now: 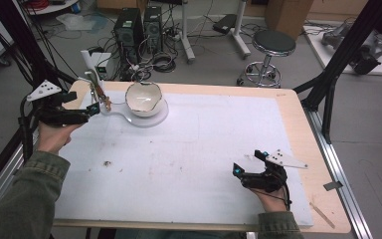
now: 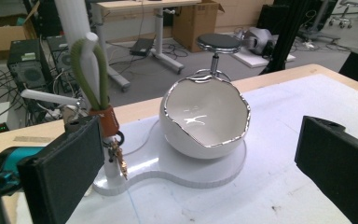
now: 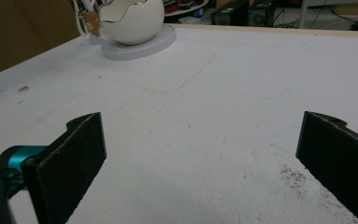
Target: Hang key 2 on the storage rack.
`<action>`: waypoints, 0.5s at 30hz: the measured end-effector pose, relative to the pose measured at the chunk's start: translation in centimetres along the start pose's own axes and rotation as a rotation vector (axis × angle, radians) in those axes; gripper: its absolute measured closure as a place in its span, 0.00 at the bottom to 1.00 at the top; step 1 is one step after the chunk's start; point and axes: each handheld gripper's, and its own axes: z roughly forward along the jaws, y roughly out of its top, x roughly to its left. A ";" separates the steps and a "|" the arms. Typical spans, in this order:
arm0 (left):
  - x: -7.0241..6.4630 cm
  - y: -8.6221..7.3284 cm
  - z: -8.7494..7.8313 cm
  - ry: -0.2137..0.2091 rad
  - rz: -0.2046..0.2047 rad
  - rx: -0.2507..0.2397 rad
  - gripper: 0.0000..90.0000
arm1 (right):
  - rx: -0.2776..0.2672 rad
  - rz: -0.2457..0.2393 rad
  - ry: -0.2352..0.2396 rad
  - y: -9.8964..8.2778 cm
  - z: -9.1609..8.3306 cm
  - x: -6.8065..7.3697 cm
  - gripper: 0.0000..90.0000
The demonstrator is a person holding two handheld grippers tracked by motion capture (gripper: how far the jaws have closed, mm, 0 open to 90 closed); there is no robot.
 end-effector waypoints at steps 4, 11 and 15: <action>-0.5 -0.8 -0.3 -0.001 -0.010 -0.010 0.02 | -0.006 -0.001 -0.004 0.0 0.0 0.0 0.00; -1.2 -2.9 -0.8 -0.005 -0.034 -0.007 0.02 | -0.004 0.008 -0.004 0.0 -0.1 0.0 0.00; -1.8 -4.2 -1.2 0.007 -0.046 -0.013 0.02 | -0.005 0.006 -0.005 0.0 -0.1 0.0 0.00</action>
